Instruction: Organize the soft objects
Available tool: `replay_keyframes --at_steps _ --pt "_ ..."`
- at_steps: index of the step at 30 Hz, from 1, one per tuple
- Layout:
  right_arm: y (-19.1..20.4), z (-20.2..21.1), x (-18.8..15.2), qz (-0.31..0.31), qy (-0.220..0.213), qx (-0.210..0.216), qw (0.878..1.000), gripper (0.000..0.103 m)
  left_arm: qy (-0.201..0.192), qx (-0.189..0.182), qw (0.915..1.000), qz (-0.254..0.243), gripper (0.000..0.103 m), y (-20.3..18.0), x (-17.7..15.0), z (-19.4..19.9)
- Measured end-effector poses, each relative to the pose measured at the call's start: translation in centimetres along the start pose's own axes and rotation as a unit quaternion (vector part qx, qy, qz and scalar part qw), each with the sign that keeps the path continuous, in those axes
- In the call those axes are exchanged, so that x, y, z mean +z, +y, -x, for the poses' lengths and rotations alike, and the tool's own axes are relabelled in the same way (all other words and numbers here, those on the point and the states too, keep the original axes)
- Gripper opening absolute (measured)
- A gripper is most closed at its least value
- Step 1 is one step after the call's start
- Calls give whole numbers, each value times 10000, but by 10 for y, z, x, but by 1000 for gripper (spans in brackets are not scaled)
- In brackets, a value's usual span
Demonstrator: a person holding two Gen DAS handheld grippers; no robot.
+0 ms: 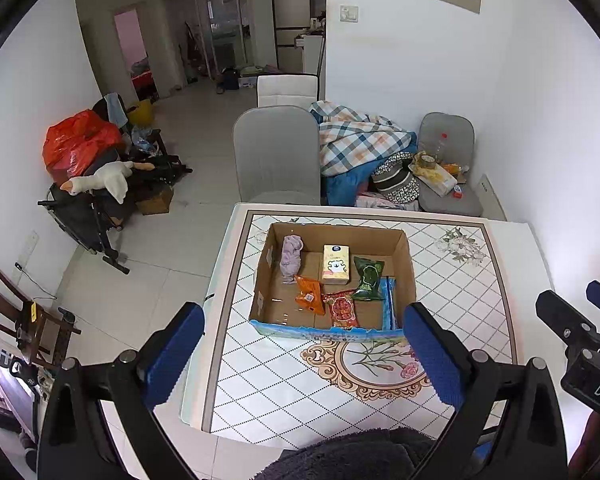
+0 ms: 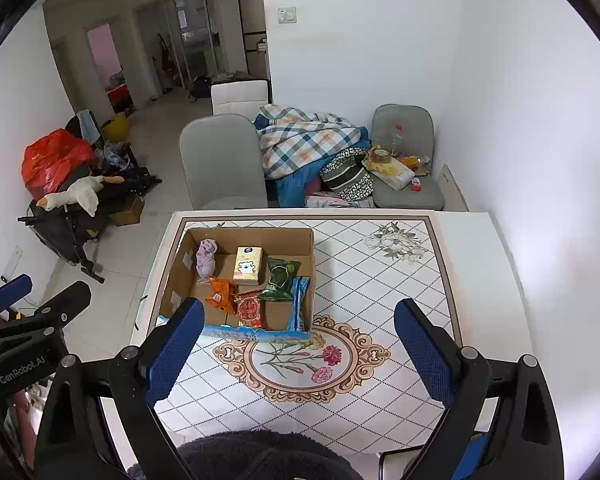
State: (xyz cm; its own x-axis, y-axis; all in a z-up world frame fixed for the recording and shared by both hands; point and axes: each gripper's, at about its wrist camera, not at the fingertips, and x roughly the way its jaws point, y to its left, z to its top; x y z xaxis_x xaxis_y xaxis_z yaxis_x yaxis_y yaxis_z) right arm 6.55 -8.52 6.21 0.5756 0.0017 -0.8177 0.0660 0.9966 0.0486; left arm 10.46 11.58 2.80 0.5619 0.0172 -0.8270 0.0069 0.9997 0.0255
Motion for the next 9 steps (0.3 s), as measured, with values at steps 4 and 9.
replay_keyframes --at_steps 4,9 --pt "1 -1 1 9 -3 10 10000 98 -4 11 10000 -4 102 0 0 0" --pt "0 0 0 -2 12 26 10000 98 -75 30 10000 0 102 0 2 3"
